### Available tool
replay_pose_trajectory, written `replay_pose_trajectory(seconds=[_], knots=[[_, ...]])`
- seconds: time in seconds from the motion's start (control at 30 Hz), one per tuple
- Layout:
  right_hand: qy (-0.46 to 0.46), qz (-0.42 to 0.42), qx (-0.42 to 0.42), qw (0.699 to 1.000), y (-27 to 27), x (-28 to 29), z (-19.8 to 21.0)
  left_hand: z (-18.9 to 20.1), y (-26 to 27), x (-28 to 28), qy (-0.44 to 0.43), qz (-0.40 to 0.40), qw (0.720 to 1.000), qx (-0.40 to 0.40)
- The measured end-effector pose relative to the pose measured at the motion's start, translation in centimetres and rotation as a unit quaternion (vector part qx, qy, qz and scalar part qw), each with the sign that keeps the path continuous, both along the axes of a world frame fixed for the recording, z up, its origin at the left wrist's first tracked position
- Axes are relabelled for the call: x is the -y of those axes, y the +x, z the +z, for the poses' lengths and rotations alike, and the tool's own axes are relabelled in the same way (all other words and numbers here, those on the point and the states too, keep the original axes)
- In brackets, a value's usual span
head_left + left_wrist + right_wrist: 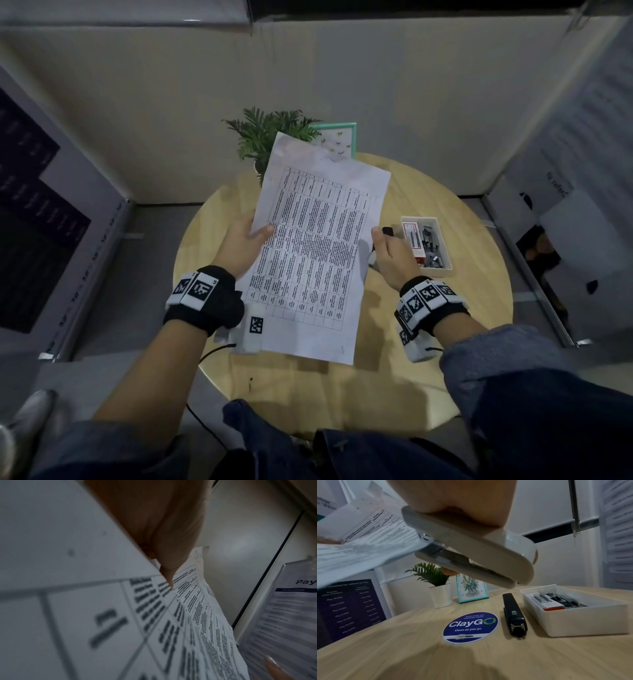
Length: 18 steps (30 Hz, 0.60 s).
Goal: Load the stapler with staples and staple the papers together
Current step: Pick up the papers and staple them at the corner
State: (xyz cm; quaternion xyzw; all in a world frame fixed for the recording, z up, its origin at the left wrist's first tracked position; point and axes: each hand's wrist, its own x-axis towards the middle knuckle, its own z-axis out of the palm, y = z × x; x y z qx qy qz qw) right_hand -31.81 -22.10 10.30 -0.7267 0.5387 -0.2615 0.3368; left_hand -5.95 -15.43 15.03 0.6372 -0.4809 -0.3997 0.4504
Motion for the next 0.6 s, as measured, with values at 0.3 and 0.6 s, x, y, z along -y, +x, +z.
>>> replay_pose_trajectory(seconds=[0.3, 0.6], knots=[[0.028, -0.065, 0.061, 0.996, 0.4, 0.0, -0.6, -0.2, -0.8, 0.1, -0.014, -0.008, 1.0, -0.007], [0.033, -0.09, 0.089, 0.992, 0.5, -0.6, 0.3, -0.3, -1.1, 0.0, -0.019, -0.014, 1.0, -0.019]])
